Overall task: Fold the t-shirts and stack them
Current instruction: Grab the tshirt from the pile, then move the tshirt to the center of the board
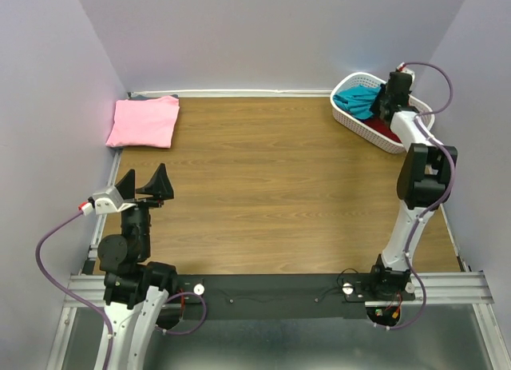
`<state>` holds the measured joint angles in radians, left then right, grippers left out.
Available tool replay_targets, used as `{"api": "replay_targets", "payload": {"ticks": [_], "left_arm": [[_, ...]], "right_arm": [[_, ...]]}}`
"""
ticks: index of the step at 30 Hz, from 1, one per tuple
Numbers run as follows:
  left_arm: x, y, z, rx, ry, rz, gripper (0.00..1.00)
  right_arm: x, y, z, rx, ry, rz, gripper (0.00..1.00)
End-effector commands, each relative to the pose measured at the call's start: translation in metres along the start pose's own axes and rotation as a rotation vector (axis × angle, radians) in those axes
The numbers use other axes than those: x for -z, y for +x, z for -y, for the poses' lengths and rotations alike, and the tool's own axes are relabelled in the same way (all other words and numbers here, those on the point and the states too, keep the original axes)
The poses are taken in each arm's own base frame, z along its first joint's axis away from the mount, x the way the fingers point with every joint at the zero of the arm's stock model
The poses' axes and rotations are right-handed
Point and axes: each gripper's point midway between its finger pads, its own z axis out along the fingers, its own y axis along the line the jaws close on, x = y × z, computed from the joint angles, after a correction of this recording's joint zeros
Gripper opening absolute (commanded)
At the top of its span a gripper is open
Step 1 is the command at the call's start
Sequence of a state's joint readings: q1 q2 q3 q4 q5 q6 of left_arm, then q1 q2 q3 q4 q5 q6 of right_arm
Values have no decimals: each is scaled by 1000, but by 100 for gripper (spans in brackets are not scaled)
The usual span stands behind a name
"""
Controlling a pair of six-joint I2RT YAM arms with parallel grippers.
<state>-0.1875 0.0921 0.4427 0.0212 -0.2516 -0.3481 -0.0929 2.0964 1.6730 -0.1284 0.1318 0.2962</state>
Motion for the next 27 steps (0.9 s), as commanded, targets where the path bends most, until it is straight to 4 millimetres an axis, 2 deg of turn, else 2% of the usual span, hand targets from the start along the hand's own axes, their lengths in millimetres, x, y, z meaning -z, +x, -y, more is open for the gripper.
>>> {"api": "replay_targets", "payload": {"ticks": [1, 2, 4, 6, 7, 8, 9, 10, 11, 13, 14, 16, 17, 20, 21, 22, 23, 24, 25, 26, 27], "left_arm": [[-1, 2, 4, -4, 24, 1, 96], [-1, 1, 4, -4, 26, 2, 96], [-1, 1, 4, -3, 27, 5, 95], [0, 0, 5, -2, 32, 8, 96], [0, 0, 5, -2, 31, 8, 95], [1, -1, 6, -2, 35, 12, 95], [1, -2, 6, 0, 37, 13, 95], [1, -2, 7, 0, 40, 12, 95], [1, -2, 8, -1, 45, 13, 95], [2, -3, 8, 1, 49, 15, 95], [2, -2, 9, 0, 55, 14, 95], [1, -2, 10, -1, 59, 12, 95], [1, -2, 11, -2, 65, 12, 95], [0, 1, 13, -4, 76, 3, 95], [0, 2, 15, -4, 85, -2, 95], [-1, 2, 16, -5, 95, -3, 95], [-1, 4, 17, -7, 99, -10, 95], [-2, 7, 20, -7, 114, -18, 95], [-2, 8, 22, -5, 127, -22, 95], [-3, 11, 22, -8, 128, -35, 95], [-4, 14, 25, -8, 143, -48, 95]], "right_arm": [[53, -69, -28, 54, -119, 142, 1], [80, -91, -40, 66, -162, 193, 1], [109, -110, -55, 89, -216, 241, 1], [146, -125, -83, 145, -312, 292, 0], [178, -139, -97, 168, -372, 341, 1], [200, -139, -121, 220, -433, 363, 1], [215, -137, -133, 247, -473, 367, 0], [245, -141, -148, 268, -543, 392, 1], [265, -130, -171, 298, -617, 376, 1], [299, -115, -197, 322, -744, 358, 0], [323, -98, -216, 330, -823, 332, 0], [349, -72, -239, 332, -933, 282, 1], [370, -49, -260, 328, -1009, 238, 0], [383, 21, -287, 339, -1117, 60, 2], [393, 56, -303, 337, -1170, -39, 21], [393, 91, -305, 350, -1205, -139, 30], [396, 114, -309, 362, -1225, -202, 35], [402, 154, -317, 386, -1264, -315, 52], [404, 177, -315, 410, -1281, -387, 62], [407, 195, -313, 428, -1302, -449, 87], [408, 207, -308, 440, -1306, -501, 100]]}}
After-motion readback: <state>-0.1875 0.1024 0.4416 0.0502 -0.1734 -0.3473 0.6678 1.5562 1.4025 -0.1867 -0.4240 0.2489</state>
